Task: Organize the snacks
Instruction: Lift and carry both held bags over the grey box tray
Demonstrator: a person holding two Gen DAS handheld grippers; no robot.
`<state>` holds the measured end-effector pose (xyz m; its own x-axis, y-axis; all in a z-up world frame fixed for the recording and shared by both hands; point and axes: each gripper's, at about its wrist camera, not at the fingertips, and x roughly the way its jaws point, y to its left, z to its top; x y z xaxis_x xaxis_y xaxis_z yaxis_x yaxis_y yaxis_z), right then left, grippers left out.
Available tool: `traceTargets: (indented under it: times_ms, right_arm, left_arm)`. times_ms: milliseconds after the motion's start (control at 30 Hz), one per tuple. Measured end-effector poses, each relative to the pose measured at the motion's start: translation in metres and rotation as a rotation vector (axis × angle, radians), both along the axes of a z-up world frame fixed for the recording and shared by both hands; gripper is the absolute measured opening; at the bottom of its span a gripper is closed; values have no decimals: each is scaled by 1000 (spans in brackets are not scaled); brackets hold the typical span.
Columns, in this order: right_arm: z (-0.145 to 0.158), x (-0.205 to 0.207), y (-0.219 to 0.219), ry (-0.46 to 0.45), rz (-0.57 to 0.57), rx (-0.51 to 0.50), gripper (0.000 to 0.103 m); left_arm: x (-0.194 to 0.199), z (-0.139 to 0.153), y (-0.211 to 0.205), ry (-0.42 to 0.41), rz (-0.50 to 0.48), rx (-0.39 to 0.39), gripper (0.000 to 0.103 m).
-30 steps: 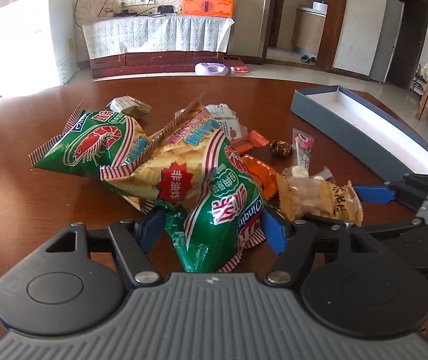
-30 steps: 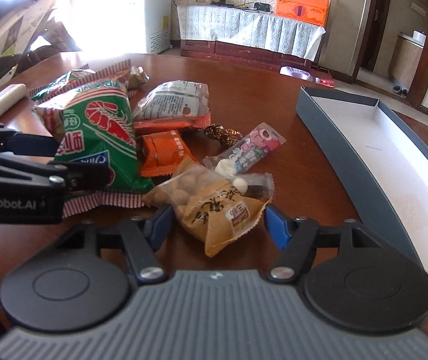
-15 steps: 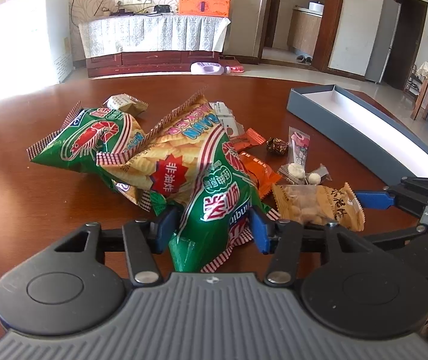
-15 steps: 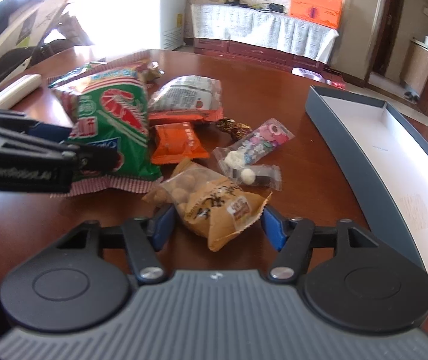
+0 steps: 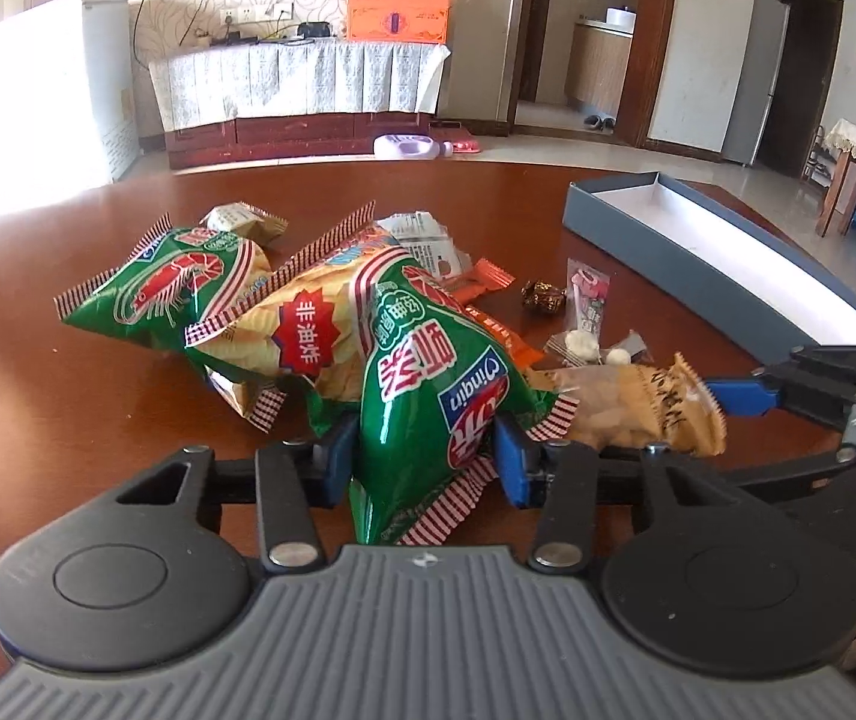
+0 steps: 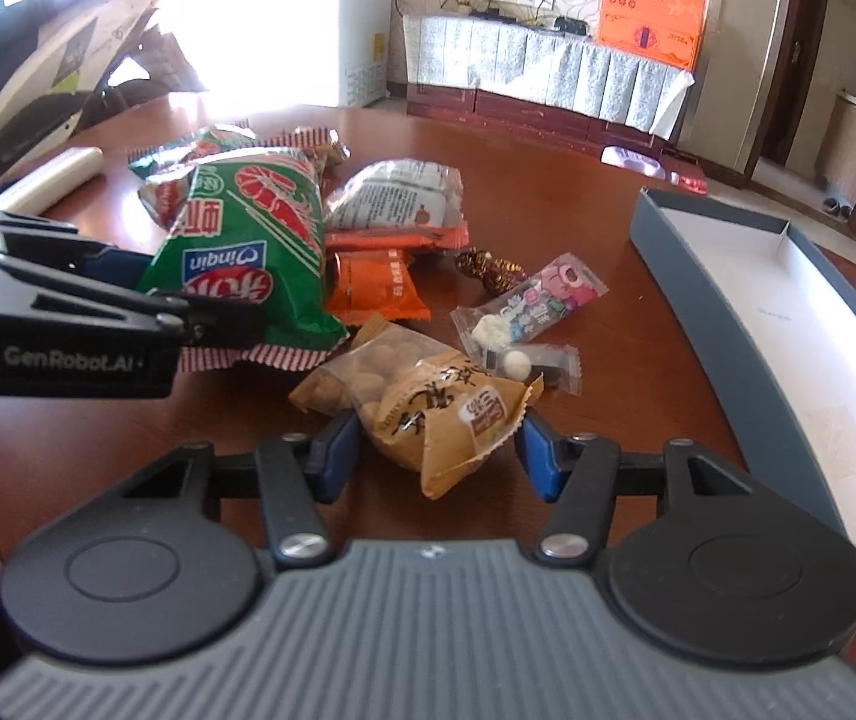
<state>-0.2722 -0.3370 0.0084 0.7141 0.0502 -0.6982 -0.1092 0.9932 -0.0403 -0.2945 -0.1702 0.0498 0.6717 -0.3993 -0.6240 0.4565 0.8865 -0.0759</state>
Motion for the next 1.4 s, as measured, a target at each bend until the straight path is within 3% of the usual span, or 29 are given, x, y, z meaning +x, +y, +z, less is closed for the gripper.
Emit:
traceTargets:
  times_ms: [400,700,800,867,933,1000,1067,1200,1300,1400]
  right_arm:
    - [16,-14,-21,-63,-60,30,52]
    - [32,-24,-29,-138,-64,69,41]
    - [32,-24,-31,-131,-66,74,39]
    - [23,-18,-33,-79,-74,59,38]
    - [13,-14,-39,-21,-102,95,41]
    - [7,-11,-44,17,-126,164,59]
    - [5,-13,-50,32,-177,242,89]
    - [0,-13,-70,53,-293,492,87]
    - [-4,-1,-68,57,-380,474,88]
    - [-6,13,-56,49,-377,426,87]
  left_arm:
    - [-7,6,1,-35,-1,15,52]
    - [-18,13,-3,-64,-14,-4,51]
    - [-21,13,-10,-65,-29,8,51]
    - [-22,12,-13,-60,-33,19,51]
    - [-22,12,-14,-58,-34,21,51]
    - [-21,12,-13,-55,-29,22,51]
    - [-18,11,-12,-52,-22,24,50]
    - [-13,10,-9,-40,-8,26,50]
    - [-11,9,-8,-27,-5,29,50]
    - [-10,8,-8,-30,-11,29,49]
